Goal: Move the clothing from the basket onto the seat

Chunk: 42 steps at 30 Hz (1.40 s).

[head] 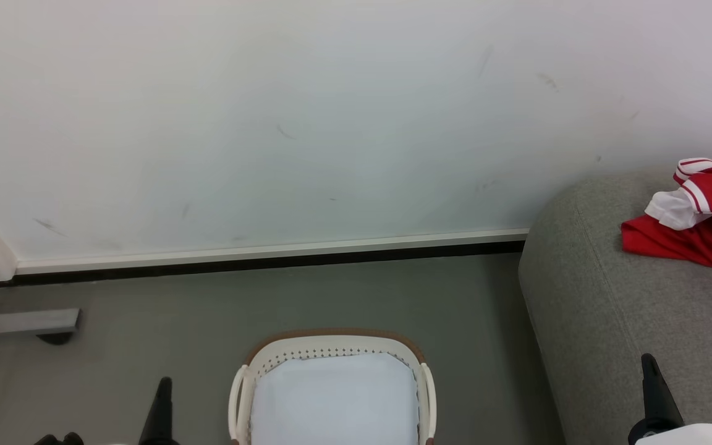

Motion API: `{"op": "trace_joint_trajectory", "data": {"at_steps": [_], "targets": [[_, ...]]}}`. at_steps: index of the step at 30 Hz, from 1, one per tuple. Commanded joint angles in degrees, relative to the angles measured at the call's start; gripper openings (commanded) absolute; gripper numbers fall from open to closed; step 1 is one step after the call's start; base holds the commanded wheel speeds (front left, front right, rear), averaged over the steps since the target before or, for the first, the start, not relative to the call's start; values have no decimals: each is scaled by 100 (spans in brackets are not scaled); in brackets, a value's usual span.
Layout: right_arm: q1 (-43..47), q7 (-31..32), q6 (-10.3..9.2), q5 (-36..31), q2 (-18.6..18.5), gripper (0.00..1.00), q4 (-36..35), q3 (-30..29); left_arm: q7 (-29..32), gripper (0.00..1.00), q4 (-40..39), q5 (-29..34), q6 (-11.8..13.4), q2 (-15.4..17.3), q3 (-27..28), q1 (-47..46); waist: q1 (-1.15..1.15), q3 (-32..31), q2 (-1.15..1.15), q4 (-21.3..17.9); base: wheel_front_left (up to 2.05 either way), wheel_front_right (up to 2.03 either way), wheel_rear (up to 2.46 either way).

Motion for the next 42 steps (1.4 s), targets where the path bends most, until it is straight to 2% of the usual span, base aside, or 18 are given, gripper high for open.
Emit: {"op": "trace_joint_trajectory", "data": {"at_steps": [1, 23, 42], "targets": [[-113, 37, -6, 177, -58, 0, -87, -41, 47, 0, -68, -175, -46, 48, 39, -114, 0, 0, 0, 5, 0, 0, 0], [-168, 400, -8, 1580, -70, 0, -246, -182, 402, 0, -87, -1513, -146, 59, 154, -292, -1, -7, 0, 96, 0, 0, 0], [-176, 641, -10, 2492, -75, 0, -353, -273, 649, 0, -101, -2356, -209, 68, 238, -404, -1, -12, 0, 168, 0, 0, 0]]}}
